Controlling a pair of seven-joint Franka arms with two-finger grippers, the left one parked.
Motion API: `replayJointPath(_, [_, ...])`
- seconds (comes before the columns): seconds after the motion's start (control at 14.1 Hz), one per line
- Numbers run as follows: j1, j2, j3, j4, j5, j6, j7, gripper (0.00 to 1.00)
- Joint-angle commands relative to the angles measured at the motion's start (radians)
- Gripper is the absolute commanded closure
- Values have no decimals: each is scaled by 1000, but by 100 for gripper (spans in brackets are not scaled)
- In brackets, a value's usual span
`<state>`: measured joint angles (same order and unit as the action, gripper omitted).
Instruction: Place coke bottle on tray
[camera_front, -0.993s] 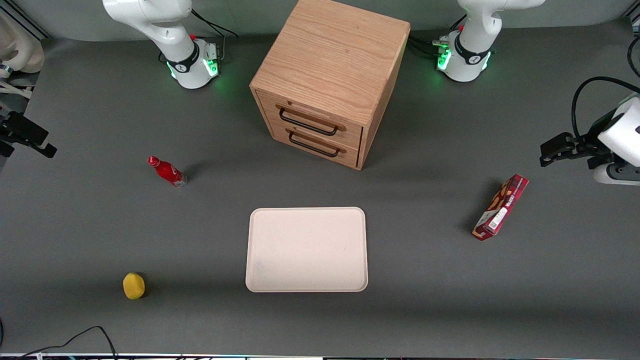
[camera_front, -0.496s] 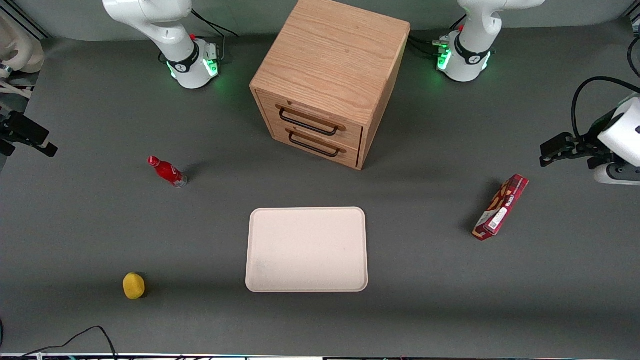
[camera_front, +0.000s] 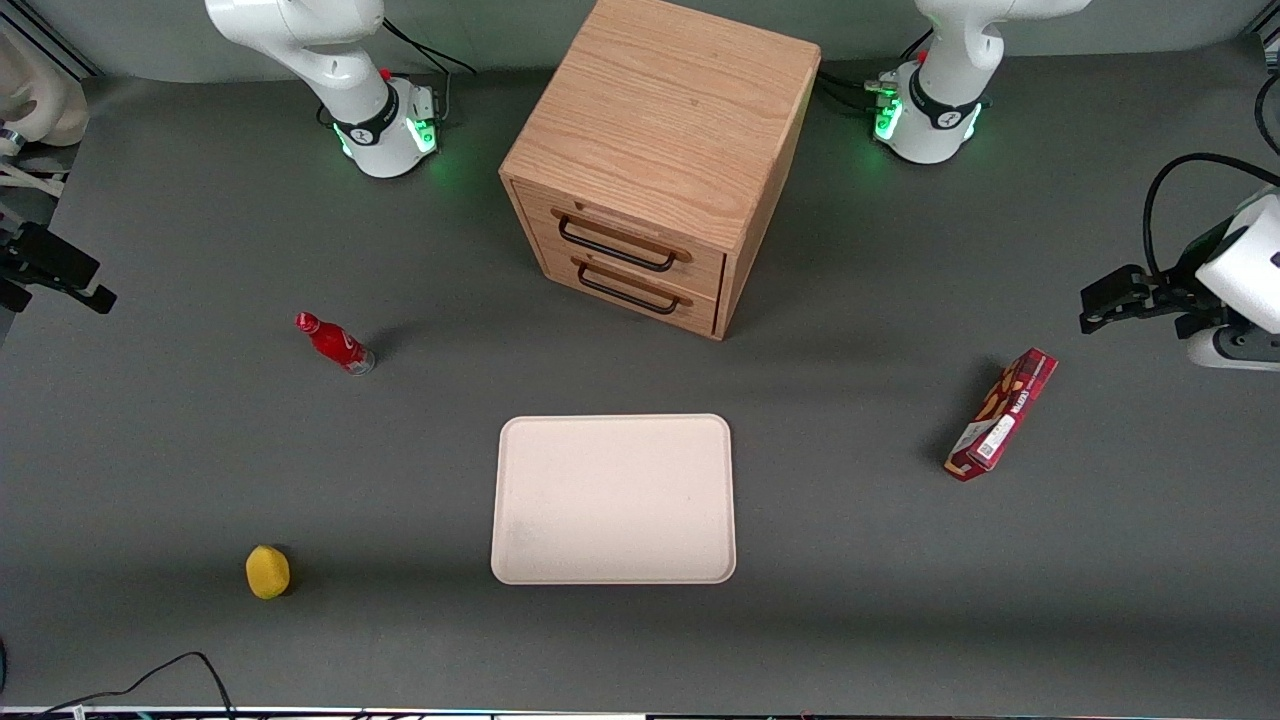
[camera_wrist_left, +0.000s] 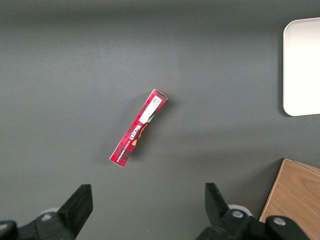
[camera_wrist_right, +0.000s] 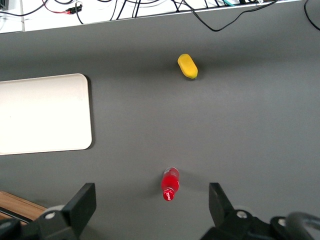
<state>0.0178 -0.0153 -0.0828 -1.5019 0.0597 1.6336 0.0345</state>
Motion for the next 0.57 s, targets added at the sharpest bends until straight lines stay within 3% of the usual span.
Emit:
replayJointPath(0.0, [5, 3, -2, 14, -6, -11, -22, 0])
replayJointPath(0.5, [4, 11, -2, 11, -6, -12, -24, 0])
